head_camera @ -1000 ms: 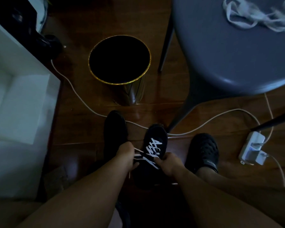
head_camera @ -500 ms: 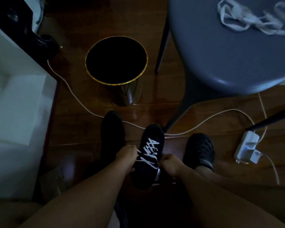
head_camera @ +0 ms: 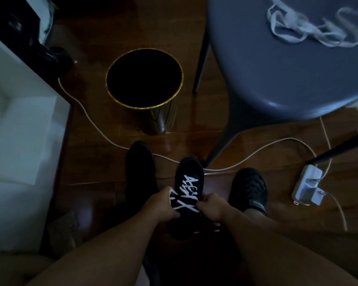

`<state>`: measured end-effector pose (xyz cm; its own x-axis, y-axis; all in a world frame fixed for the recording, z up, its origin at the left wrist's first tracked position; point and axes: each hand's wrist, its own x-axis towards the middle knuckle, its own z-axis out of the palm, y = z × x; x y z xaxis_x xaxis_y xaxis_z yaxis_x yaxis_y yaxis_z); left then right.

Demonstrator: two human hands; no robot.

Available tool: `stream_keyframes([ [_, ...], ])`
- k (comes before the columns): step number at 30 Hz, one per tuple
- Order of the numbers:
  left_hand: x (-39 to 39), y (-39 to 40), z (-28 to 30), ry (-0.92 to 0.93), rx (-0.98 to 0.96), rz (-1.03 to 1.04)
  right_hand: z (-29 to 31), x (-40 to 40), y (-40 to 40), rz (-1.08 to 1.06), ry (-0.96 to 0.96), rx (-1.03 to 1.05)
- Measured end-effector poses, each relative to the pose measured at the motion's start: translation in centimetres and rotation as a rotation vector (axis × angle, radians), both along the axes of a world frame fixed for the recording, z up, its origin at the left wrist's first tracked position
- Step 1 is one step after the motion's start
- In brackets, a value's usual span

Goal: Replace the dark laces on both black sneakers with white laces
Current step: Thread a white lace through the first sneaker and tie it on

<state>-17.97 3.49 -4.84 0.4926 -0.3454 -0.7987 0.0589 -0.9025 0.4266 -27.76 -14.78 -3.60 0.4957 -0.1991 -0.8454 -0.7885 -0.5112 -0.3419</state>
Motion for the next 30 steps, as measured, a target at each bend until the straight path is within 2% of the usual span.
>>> stream_keyframes([
  [3, 0.0, 0.5, -0.3, -0.08, -0.039, 0.03, 0.2, 0.5, 0.0, 0.059, 0.047, -0.035],
  [5, 0.1, 0.6, -0.1, -0.051, -0.058, -0.024, 0.5, 0.7, -0.2, 0.058, 0.056, -0.041],
  [12, -0.4, 0.6, 0.0, -0.123, -0.047, -0.07, 1.1, 0.5, -1.0, -0.069, 0.052, 0.042],
  [17, -0.8, -0.4, 0.6, -0.143, -0.01, -0.018, 2.0, 0.8, -0.9, 0.054, 0.101, -0.03],
  [21, -1.1, 0.3, 0.0, -0.145, -0.066, -0.002, 1.6, 0.7, -0.8, -0.102, 0.084, 0.053],
  [23, -0.9, 0.9, -0.3, -0.109, -0.112, 0.031, 1.5, 0.7, -1.1, -0.102, 0.059, 0.064],
  [28, 0.7, 1.5, -0.2, -0.118, -0.068, 0.009, 1.0, 0.1, -1.2, 0.104, 0.164, 0.081],
  [30, 1.0, 1.5, 0.0, -0.088, -0.033, 0.022, 0.6, -0.2, -0.8, 0.187, 0.141, 0.024],
])
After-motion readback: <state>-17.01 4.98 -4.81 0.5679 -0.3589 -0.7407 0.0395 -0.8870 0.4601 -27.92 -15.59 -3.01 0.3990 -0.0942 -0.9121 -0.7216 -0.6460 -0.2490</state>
